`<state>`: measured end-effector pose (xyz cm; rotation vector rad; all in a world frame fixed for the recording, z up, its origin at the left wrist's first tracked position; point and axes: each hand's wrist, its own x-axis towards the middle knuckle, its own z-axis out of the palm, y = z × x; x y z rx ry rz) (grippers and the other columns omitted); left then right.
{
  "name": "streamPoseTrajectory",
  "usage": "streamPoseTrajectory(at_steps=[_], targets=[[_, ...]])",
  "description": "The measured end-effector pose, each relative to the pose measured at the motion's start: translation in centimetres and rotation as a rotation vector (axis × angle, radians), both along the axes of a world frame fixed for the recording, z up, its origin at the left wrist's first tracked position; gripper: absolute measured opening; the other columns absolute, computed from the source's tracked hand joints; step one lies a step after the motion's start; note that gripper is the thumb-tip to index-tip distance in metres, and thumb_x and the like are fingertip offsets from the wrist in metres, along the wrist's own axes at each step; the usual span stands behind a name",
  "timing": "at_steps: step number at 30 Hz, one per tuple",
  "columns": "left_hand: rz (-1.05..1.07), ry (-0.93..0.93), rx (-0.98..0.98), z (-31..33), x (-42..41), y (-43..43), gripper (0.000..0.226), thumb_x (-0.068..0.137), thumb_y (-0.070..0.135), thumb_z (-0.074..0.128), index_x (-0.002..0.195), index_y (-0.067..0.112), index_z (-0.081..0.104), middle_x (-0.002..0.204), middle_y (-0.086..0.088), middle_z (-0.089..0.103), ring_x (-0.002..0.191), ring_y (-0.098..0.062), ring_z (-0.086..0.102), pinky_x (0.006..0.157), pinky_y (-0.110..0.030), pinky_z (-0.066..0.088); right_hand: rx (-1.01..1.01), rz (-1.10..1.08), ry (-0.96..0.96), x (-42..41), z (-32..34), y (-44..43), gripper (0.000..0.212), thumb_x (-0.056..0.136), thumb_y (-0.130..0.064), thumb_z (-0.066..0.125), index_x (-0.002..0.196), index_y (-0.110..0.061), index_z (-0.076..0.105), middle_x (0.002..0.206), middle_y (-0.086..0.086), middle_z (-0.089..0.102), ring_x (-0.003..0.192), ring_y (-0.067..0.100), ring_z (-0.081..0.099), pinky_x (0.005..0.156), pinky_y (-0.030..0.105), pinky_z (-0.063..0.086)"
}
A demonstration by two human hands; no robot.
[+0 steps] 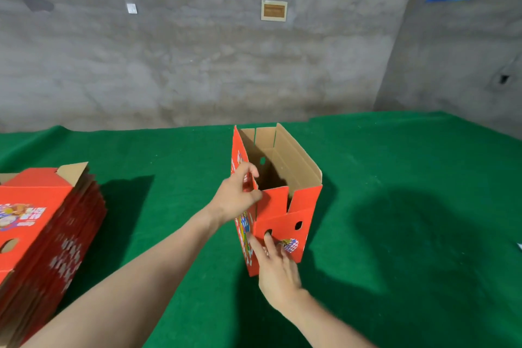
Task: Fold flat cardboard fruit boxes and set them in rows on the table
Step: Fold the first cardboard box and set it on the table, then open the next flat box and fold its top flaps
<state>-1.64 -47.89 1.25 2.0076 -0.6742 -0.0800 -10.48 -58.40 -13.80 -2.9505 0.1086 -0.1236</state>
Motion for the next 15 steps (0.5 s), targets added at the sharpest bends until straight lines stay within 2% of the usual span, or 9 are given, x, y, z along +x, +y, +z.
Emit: streamPoseTrajectory(at_steps=[2,4,7,9,10,11,13,15], targets=[[-0.001,0.069,-0.054,0.3,1.3,-1.5,0.03,0.072,0.009,0.062,0.085,0.027,0.041,0.081,-0.003,0.052,0.072,-0.019,0.047,0.081,-0.037,0.048,-0.012,-0.041,0.013,1.3,0.2,-1.6,0.082,0.088,-0.002,0.043,0.15,-0.037,0.001,0.16,0.011,0.001,0.136,0.035,0.031,0.109,0.044,0.033],[-0.024,0.131,-0.067,0.3,3.0,-3.5,0.033,0.079,0.0,0.062,0.088,0.024,0.042,0.084,-0.004,0.051,0.074,-0.02,0.048,0.085,-0.047,0.049,-0.029,-0.08,0.027,2.9,0.4,-3.7,0.083,0.088,-0.001,0.045,0.15,-0.036,0.003,0.16,0.013,0.0,0.137,0.036,0.029,0.109,0.044,0.033],[-0.098,0.081,0.029,0.3,5.8,-7.3,0.032,0.087,0.003,0.06,0.108,0.024,0.046,0.101,-0.003,0.056,0.083,-0.017,0.054,0.086,-0.028,0.047,-0.052,-0.141,0.05,5.6,0.7,-7.2,0.081,0.088,-0.003,0.048,0.151,-0.033,0.006,0.159,0.015,0.0,0.14,0.038,0.023,0.112,0.043,0.031],[-0.155,0.035,0.139,0.5,7.6,-9.8,0.046,0.093,0.005,0.052,0.135,0.019,0.042,0.131,-0.005,0.052,0.117,-0.019,0.051,0.102,-0.025,0.038,-0.059,-0.178,0.071,7.6,1.0,-9.8,0.078,0.09,-0.005,0.048,0.151,-0.033,0.008,0.159,0.016,0.0,0.143,0.038,0.018,0.114,0.043,0.028],[-0.187,0.025,0.184,0.7,8.3,-10.8,0.053,0.095,0.004,0.048,0.145,0.018,0.033,0.145,-0.003,0.042,0.132,-0.017,0.04,0.11,-0.025,0.031,-0.056,-0.199,0.084,8.7,1.1,-11.2,0.076,0.091,-0.006,0.047,0.151,-0.032,0.007,0.159,0.017,0.0,0.144,0.039,0.015,0.115,0.043,0.027],[-0.21,0.022,0.206,0.9,9.1,-11.7,0.058,0.096,0.003,0.044,0.149,0.02,0.026,0.152,0.0,0.032,0.139,-0.015,0.031,0.115,-0.027,0.025,-0.056,-0.223,0.096,9.9,1.1,-12.5,0.076,0.092,-0.007,0.046,0.152,-0.032,0.007,0.159,0.017,0.0,0.144,0.039,0.013,0.116,0.043,0.025],[-0.195,0.033,0.193,0.8,10.6,-12.9,0.059,0.097,0.003,0.04,0.15,0.024,0.024,0.153,-0.001,0.03,0.14,-0.014,0.029,0.115,-0.026,0.024,-0.067,-0.272,0.118,12.2,1.2,-15.1,0.078,0.093,-0.007,0.047,0.153,-0.032,0.004,0.159,0.018,0.0,0.145,0.039,0.011,0.117,0.042,0.023],[-0.125,0.016,0.163,0.4,12.0,-13.3,0.051,0.098,0.006,0.04,0.146,0.022,0.034,0.146,-0.003,0.042,0.131,-0.011,0.041,0.104,-0.013,0.03,-0.074,-0.314,0.143,14.7,1.3,-17.3,0.083,0.091,-0.004,0.048,0.153,-0.031,0.0,0.159,0.019,-0.002,0.145,0.04,0.011,0.117,0.041,0.024]])
